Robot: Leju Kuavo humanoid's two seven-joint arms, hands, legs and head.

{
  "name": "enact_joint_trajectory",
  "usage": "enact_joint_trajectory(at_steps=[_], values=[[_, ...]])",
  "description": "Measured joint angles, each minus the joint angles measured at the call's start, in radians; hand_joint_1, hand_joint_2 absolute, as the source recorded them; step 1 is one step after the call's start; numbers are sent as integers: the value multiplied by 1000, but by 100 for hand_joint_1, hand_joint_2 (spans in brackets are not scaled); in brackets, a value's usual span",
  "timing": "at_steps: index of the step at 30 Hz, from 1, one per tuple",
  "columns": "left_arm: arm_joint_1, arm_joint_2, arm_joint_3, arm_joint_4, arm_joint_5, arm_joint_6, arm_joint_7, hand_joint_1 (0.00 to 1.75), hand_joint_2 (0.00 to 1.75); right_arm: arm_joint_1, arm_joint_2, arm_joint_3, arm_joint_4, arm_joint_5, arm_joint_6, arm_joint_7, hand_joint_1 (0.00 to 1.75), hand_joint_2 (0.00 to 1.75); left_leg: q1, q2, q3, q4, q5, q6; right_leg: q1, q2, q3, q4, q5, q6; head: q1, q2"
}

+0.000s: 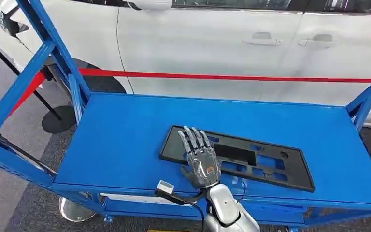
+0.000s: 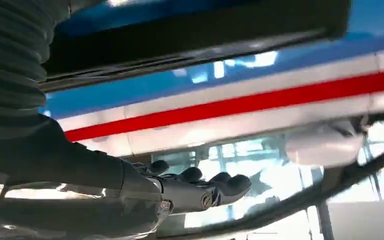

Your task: Take the parts from the cabinet and place them on the table.

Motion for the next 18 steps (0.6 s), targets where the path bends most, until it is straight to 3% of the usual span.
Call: enact_joint_trajectory(at_steps=[4,9,15,18], values=[[-6,0,-22,0,-30,11,-22,0,0,-148,-29,6,124,0,138,64,0,175,-3,1,0,0,-3,9,-2,0,4,-10,0,0,1,0],[-8,2,-35,0,-41,21,-29,0,0,-329,-63,-8,278,-74,251,46,0,175,-9,0,0,1,-1,16,-6,-3,4,-12,4,9,1,0],[-6,4,-36,0,-44,23,-28,0,0,-408,-88,-11,306,-70,321,49,0,175,-9,0,0,1,0,17,-7,-3,4,-12,6,27,0,0],[-7,6,-36,0,-44,32,-32,0,0,-417,-89,-8,309,-33,386,136,0,175,-8,0,0,1,0,17,-6,-4,3,-12,6,28,0,0]])
